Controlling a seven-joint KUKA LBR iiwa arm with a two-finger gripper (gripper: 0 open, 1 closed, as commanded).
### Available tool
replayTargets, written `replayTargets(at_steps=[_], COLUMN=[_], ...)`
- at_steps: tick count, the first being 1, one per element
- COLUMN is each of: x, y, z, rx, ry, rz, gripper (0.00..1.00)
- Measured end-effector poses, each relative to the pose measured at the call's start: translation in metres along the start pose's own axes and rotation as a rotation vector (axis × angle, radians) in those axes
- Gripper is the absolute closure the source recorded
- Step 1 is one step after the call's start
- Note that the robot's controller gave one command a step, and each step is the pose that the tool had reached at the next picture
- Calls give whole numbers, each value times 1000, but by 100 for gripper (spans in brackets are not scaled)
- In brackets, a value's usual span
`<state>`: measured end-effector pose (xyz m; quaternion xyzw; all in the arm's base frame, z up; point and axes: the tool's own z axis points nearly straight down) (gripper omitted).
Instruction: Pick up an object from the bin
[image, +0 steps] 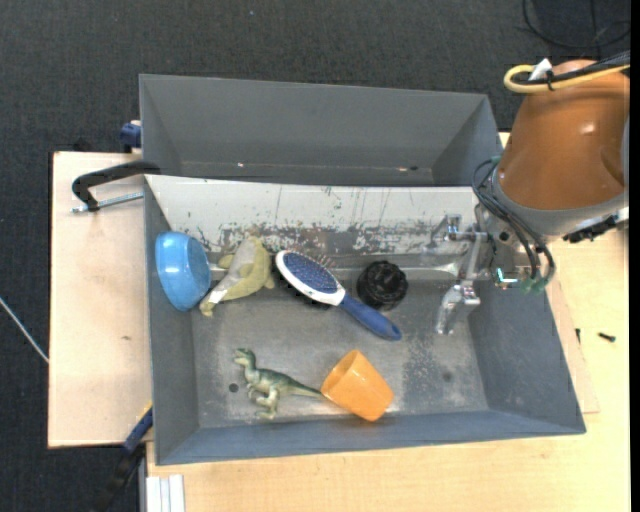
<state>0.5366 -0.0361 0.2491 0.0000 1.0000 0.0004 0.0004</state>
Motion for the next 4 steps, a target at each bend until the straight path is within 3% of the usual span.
replayTargets(at_steps=[1,2,3,4], x=[-43,-58,-59,-18], y=[64,59,61,66], z=[82,177,175,9], rx=[-3,1,0,0], ry=[5,-7,-13,-12], rz=[-119,-163,-163,-137], gripper=[0,0,100,100])
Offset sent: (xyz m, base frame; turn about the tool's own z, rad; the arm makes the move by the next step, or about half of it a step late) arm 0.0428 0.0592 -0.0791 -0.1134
